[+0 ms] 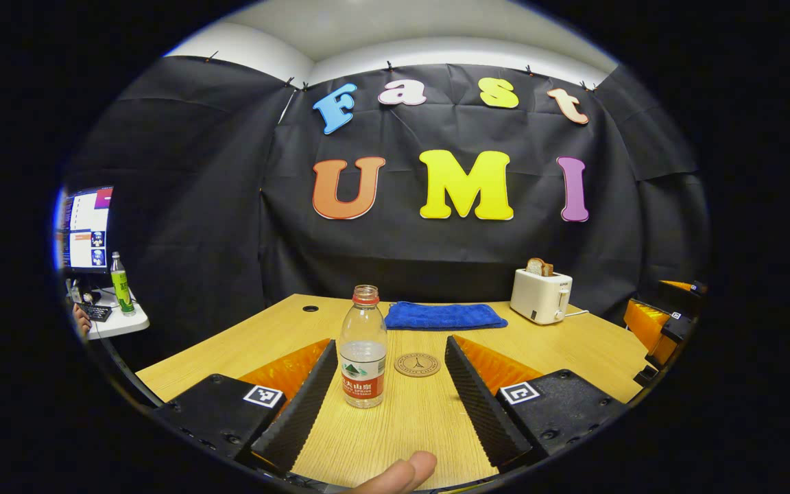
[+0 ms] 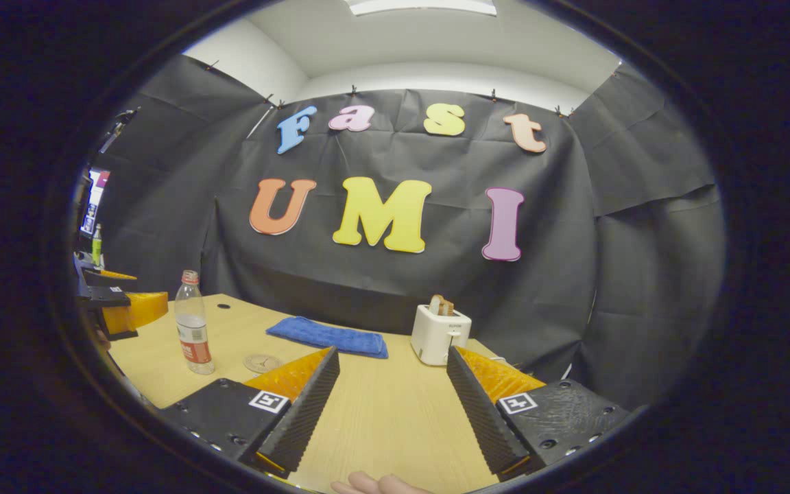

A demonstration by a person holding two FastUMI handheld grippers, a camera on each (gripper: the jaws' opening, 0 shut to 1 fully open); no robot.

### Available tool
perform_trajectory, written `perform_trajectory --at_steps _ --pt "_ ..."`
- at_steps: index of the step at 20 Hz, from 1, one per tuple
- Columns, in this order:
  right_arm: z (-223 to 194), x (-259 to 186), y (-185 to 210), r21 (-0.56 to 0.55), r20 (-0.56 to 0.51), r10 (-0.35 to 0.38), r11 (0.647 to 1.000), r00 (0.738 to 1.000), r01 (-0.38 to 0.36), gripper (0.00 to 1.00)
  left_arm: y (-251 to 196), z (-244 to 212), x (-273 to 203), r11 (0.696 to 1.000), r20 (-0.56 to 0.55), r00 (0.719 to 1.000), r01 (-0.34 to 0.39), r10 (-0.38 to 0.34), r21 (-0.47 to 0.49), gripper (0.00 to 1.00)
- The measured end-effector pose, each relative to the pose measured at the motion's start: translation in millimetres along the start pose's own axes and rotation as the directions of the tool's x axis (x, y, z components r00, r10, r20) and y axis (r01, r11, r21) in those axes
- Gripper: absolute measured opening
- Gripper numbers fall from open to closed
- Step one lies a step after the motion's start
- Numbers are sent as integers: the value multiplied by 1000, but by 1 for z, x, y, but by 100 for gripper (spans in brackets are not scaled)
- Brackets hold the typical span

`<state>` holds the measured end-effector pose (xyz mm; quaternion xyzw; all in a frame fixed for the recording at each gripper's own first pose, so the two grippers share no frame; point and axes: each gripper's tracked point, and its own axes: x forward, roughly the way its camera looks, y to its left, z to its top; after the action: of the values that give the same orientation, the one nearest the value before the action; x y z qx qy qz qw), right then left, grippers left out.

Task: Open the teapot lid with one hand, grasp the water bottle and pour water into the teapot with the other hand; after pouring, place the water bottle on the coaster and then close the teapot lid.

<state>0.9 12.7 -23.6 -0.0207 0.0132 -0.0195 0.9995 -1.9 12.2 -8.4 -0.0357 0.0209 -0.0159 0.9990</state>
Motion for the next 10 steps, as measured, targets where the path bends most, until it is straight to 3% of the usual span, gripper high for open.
perform_trajectory --at_steps 7,10 --pt "-14 6 7 56 -44 18 998 999 -15 95 1 0 0 1000 -5 1000 1 -1 0 99" --pt "-17 9 1 60 -55 -7 998 998 10 97 6 1 1 1000 -4 1000 -9 9 0 99"
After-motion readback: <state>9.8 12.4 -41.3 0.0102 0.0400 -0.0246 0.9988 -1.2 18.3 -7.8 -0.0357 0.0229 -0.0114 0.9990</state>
